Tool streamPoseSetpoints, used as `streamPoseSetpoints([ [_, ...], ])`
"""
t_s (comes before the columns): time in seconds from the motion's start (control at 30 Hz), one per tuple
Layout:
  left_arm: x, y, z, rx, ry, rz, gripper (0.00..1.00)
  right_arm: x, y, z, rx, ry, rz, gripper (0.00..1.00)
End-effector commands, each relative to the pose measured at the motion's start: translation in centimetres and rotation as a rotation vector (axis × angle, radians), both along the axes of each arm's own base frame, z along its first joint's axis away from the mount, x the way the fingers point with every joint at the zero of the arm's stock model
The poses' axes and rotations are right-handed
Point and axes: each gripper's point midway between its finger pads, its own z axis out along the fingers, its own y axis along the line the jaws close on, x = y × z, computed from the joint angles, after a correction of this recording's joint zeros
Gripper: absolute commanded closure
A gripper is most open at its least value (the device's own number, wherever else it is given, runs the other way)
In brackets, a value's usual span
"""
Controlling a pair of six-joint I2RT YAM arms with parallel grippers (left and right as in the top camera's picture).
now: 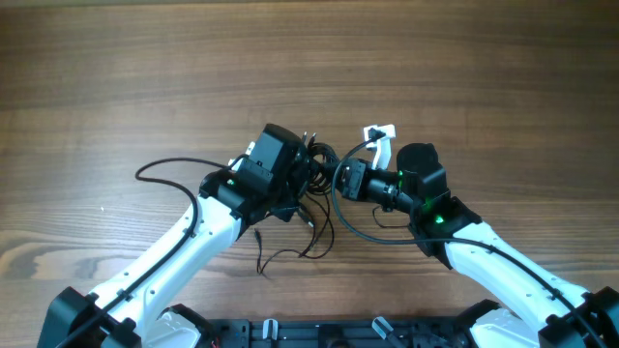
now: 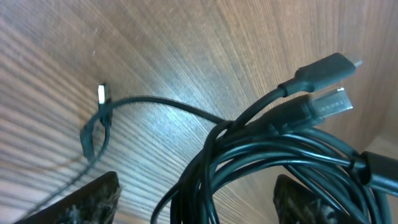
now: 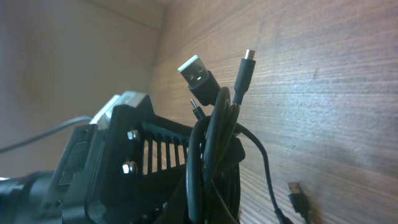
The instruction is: Untangle cables
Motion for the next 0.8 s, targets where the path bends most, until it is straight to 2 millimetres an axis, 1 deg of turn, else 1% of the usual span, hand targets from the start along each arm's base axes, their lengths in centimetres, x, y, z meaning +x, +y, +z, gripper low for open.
streamPoseSetpoints([
  [0.0, -1.0, -1.2, -0.4, -0.084, 0.104, 0.083, 0.28, -0.4, 0.7, 1.0, 0.083, 0.08, 0.002, 0.96],
  [0.07, -0.9, -1.2, -0.4, -0.095, 0.114, 0.117, 0.45, -0.6, 0.9, 1.4, 0.121, 0.123, 0.001, 0.96],
  [0.1, -0.8, -1.2, -0.3, -0.101, 0.114, 0.125, 0.62, -0.7, 1.1, 1.8, 0.14, 0.129, 0.012, 0.96],
  [0.17, -0.4, -0.8, -0.4, -0.082, 0.096, 0.14, 0.93, -0.9, 1.5, 2.9, 0.192, 0.137, 0.034, 0.96],
  [0.2, -0.2, -0.1, -0.6, -0.045, 0.082, 0.163, 0.96, -1.0, 1.6, 3.3, 0.207, 0.134, 0.042, 0.96],
  [0.27, 0.3, 1.7, -1.1, 0.071, 0.021, 0.147, 0.96, -1.0, 1.4, 2.6, 0.178, 0.136, 0.042, 0.96],
  [0.33, 0.7, 3.5, -1.0, 0.192, -0.05, 0.092, 0.96, -1.1, 0.6, 0.7, 0.095, 0.128, 0.045, 0.96],
  [0.37, 0.9, 4.9, -0.6, 0.271, -0.093, 0.052, 0.96, -1.1, -0.3, -0.9, 0.025, 0.139, 0.027, 0.94],
  [0.4, 1.0, 5.7, -0.1, 0.323, -0.129, 0.02, 0.96, -1.1, -0.9, -2.1, -0.024, 0.149, 0.015, 0.92],
  [0.43, 1.3, 6.6, 0.6, 0.379, -0.175, -0.016, 0.96, -1.2, -1.6, -3.2, -0.078, 0.153, 0.007, 0.8],
  [0.47, 1.8, 7.6, 1.8, 0.465, -0.251, -0.071, 0.96, -1.4, -2.2, -4.2, -0.131, 0.14, 0.02, 0.71],
  [0.53, 2.4, 8.7, 4.1, 0.59, -0.37, -0.173, 0.96, -1.8, -3.0, -5.1, -0.19, 0.124, 0.045, 0.53],
  [0.57, 2.5, 8.7, 5.0, 0.638, -0.424, -0.262, 0.96, -1.9, -3.5, -5.3, -0.215, 0.103, 0.056, 0.47],
  [0.6, 2.5, 8.7, 5.6, 0.67, -0.459, -0.325, 0.96, -1.9, -3.8, -5.1, -0.225, 0.079, 0.068, 0.46],
  [0.63, 2.4, 8.6, 5.9, 0.7, -0.485, -0.395, 0.96, -2.0, -3.8, -4.3, -0.215, 0.029, 0.105, 0.46],
  [0.67, 2.2, 8.2, 6.0, 0.718, -0.507, -0.478, 0.96, -2.3, -3.5, -2.8, -0.186, -0.065, 0.172, 0.46],
  [0.7, 1.8, 7.3, 5.8, 0.723, -0.532, -0.611, 0.96, -2.9, -3.1, -0.8, -0.141, -0.166, 0.243, 0.47],
  [0.77, 1.4, 6.2, 5.7, 0.708, -0.559, -0.716, 0.96, -3.6, -2.5, 2.4, -0.058, -0.281, 0.304, 0.47],
])
